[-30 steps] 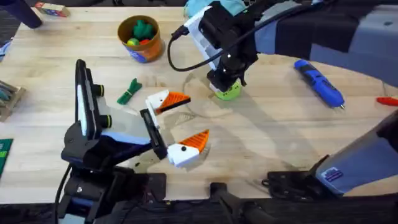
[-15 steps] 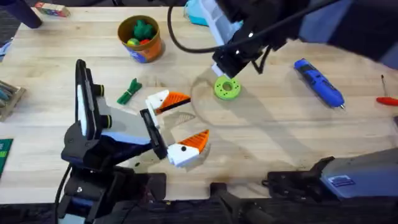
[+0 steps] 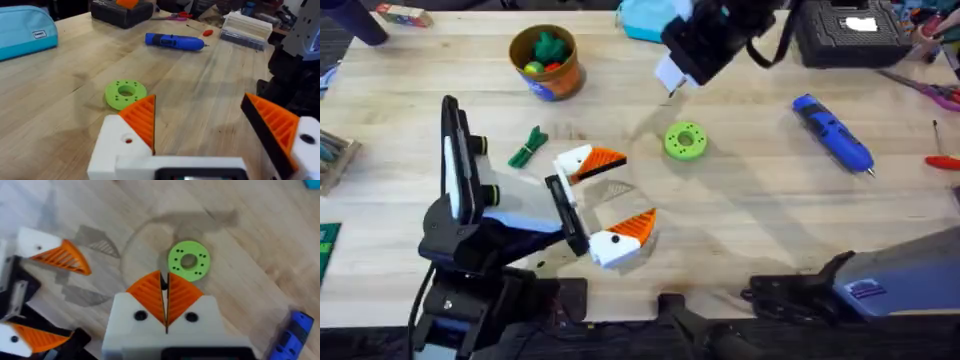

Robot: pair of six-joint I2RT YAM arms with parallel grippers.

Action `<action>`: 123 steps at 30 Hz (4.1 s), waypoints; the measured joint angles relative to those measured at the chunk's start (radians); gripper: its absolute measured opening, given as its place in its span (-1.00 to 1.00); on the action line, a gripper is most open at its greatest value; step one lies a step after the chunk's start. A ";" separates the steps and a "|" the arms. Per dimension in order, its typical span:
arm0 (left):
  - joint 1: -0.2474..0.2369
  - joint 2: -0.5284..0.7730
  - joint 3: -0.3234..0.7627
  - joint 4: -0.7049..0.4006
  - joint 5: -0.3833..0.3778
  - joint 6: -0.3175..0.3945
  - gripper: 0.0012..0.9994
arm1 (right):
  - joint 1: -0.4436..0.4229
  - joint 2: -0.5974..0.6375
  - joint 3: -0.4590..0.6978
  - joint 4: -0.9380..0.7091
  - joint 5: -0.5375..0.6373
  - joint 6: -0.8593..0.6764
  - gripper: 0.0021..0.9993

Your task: Pick up the gripper from the table and insert it into the empty holder that is missing its gripper. Then pick up a screw, insert it into the mounting hole, and use the screwdriver to tighten it. Finally, clean up the table by picking up the vegetable and placing it into the bucket.

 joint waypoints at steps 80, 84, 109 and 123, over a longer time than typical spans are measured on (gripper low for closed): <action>0.000 0.000 0.000 -0.001 -0.003 0.004 0.97 | 0.304 0.279 0.235 -0.036 -0.164 0.012 -0.99; 0.000 0.001 0.000 -0.001 -0.003 0.005 0.97 | 0.304 0.279 0.235 -0.036 -0.164 0.012 -0.99; 0.000 0.000 0.000 -0.001 -0.003 0.012 0.97 | 0.318 0.288 0.235 -0.033 -0.174 0.012 -0.99; 0.000 0.000 0.000 0.000 -0.007 0.011 0.97 | 0.283 0.287 0.244 -0.036 -0.133 0.009 0.92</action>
